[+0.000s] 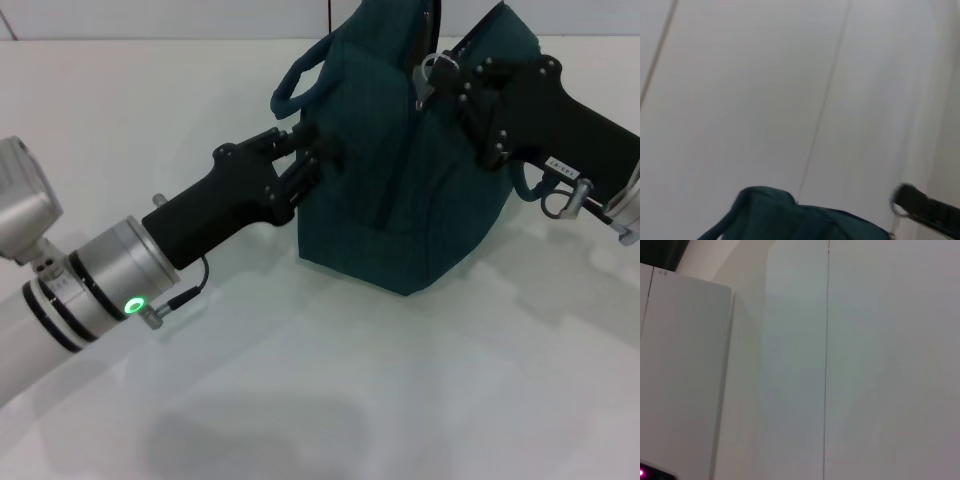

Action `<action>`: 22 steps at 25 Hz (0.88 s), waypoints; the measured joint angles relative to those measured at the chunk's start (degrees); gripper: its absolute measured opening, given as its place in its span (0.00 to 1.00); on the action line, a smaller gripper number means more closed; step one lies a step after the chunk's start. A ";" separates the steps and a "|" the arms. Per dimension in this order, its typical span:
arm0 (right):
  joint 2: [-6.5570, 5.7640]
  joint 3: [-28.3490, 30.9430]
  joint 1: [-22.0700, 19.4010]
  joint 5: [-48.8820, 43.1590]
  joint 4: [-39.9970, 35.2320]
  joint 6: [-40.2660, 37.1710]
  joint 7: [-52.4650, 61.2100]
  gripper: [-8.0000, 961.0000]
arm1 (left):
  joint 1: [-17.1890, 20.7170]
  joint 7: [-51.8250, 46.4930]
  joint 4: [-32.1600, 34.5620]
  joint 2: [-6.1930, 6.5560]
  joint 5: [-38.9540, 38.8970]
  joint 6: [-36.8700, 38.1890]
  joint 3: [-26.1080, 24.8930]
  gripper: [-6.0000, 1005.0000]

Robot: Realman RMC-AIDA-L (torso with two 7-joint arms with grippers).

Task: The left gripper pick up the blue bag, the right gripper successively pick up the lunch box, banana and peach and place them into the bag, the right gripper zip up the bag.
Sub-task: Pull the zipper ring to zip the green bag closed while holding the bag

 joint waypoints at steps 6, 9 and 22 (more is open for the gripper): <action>0.00 -1.70 0.00 1.37 -0.31 -0.04 0.09 0.01 | -2.35 -3.76 -0.90 0.00 -1.04 -2.01 0.21 0.37; 0.00 -2.14 -0.01 1.94 -0.32 -0.07 0.10 0.02 | -2.88 -4.84 -0.91 0.00 -0.85 -2.19 0.33 0.44; 0.00 -2.30 -0.01 2.12 -0.01 -0.07 0.10 0.02 | -4.30 -4.73 -0.90 -0.01 -1.14 -5.12 0.12 0.76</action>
